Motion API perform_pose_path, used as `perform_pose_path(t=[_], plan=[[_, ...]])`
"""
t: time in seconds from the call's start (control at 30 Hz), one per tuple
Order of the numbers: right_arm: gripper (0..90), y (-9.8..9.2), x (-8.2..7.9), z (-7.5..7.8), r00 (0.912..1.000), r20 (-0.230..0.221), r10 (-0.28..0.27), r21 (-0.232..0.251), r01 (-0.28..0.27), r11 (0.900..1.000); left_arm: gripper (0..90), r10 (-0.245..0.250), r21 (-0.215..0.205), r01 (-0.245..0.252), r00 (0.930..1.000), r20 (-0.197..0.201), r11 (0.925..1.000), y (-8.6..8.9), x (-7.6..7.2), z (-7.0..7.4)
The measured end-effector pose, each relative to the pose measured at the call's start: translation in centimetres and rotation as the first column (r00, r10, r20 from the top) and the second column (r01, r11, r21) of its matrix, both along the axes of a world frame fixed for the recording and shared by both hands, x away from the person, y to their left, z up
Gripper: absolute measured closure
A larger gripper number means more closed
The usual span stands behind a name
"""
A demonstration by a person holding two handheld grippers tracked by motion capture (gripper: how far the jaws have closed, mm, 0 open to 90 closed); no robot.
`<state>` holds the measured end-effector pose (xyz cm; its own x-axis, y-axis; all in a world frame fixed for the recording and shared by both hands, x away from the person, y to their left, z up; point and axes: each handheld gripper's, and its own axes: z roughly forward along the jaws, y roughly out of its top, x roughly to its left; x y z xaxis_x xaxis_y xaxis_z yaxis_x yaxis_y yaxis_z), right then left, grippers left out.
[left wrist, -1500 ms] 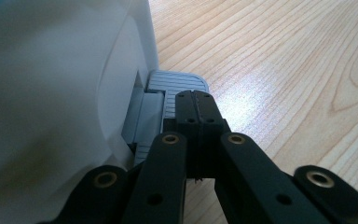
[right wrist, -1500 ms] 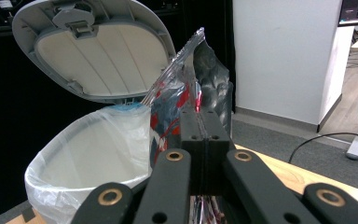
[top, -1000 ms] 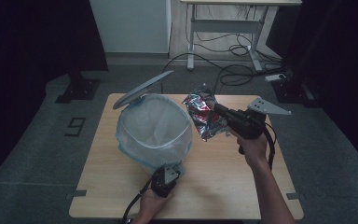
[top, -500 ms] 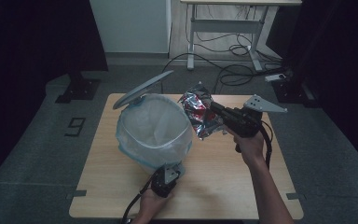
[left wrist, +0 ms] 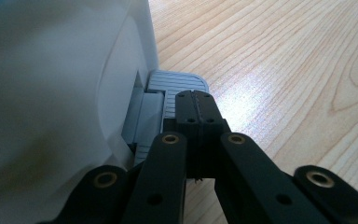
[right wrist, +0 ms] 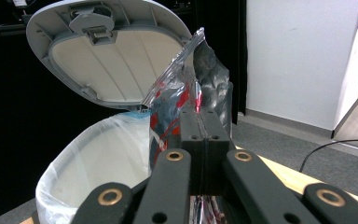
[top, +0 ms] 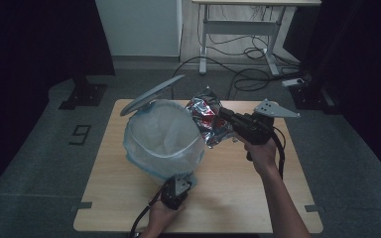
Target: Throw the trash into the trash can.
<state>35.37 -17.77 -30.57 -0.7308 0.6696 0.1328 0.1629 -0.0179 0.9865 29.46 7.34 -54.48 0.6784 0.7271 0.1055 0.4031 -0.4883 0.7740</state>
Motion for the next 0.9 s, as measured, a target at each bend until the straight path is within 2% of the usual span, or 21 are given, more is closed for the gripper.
perform_pose_path(t=[0.9], plan=[[89.5, 3.1, 1.5, 0.4, 0.9994, -0.013, 0.031, -0.034, -0.031, 0.999, 90.0, -0.001, 0.000, 0.001, 1.0000, 0.001, 1.0000, 0.0, 0.0, 0.0]])
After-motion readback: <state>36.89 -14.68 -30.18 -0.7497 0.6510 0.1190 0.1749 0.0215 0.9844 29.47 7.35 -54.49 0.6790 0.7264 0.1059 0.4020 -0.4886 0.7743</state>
